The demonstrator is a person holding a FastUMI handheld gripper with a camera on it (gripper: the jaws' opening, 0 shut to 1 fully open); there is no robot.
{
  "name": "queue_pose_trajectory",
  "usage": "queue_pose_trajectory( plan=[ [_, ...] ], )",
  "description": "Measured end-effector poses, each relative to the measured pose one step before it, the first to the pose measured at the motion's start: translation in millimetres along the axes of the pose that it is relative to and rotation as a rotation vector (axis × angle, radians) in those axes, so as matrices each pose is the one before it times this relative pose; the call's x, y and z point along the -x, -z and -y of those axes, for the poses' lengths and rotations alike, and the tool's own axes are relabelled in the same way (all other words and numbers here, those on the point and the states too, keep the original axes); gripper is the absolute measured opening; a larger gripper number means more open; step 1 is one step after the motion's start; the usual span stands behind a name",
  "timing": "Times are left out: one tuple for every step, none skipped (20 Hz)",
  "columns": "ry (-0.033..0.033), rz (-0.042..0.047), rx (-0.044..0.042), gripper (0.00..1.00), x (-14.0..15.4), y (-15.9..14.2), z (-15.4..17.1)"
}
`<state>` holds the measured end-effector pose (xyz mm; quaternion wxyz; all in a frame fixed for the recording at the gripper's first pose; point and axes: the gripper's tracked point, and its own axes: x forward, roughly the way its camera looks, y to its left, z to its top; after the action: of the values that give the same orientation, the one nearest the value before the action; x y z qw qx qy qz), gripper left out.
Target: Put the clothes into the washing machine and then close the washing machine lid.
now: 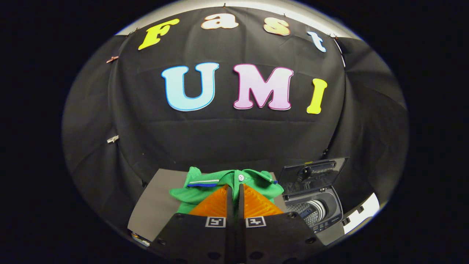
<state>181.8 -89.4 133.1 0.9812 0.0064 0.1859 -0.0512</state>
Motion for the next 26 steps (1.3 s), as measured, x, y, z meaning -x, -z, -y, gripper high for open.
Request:
queue_pose_trajectory(
  plan=[
    [0.01449,0.01354,-0.00649,0.05,-1.12,-5.57,13.48],
    [0.00964,-0.00796,-0.00732,0.05,-2.61,-1.01,12.76],
    [0.00530,-0.00036,-0.00695,0.05,-3.18,-2.88,11.96],
    [0.01092,0.00135,-0.00273,0.05,-3.18,-3.41,14.12],
    [0.00349,0.00489,-0.00009,0.05,-1.48,-2.87,13.35],
    [0.01060,0.00090,0.00273,0.05,-2.44,-1.76,13.74],
    [0.00671,0.00995,0.00195,0.05,-3.81,-3.51,10.94],
    [0.01211,0.00082,0.00249,0.05,-3.74,-1.93,13.44],
    [0.01237,-0.00223,0.00454,0.05,-1.83,1.63,15.42],
    [0.01236,0.00039,0.00003,0.05,-3.73,-0.26,14.34],
    [0.00985,-0.00072,-0.00463,0.05,-3.19,0.58,13.16],
    [0.00621,-0.00300,-0.00547,0.05,-4.33,1.06,12.44],
    [0.00175,0.00045,-0.00117,0.05,-4.14,2.42,11.56],
    [0.00768,-0.00387,0.00260,0.05,-5.51,1.97,13.04],
    [0.00194,-0.00177,0.00711,0.05,-5.51,3.90,11.09],
    [0.00454,-0.01607,0.00456,0.05,-6.43,7.10,11.66],
    [-0.00470,-0.00992,0.00488,0.05,-6.35,6.68,7.83],
    [0.01462,-0.01724,0.01270,0.05,-7.47,7.74,12.34],
    [0.00504,-0.00624,0.01195,0.05,-6.26,4.31,9.86],
    [0.01684,-0.00794,0.00349,0.05,-6.51,5.79,10.50],
    [0.00708,-0.00264,-0.00296,0.05,-6.42,5.70,7.16],
    [0.01599,-0.01359,-0.00294,0.05,-9.54,7.77,7.72],
    [0.00771,-0.02607,0.00500,0.05,-6.74,10.49,5.58],
    [0.00799,-0.02697,0.01140,0.05,-5.64,11.47,5.52],
    [0.01192,-0.01140,0.00752,0.05,-4.21,7.13,7.03],
    [-0.00052,-0.00781,-0.00365,0.05,-6.15,7.05,2.83]
  ],
)
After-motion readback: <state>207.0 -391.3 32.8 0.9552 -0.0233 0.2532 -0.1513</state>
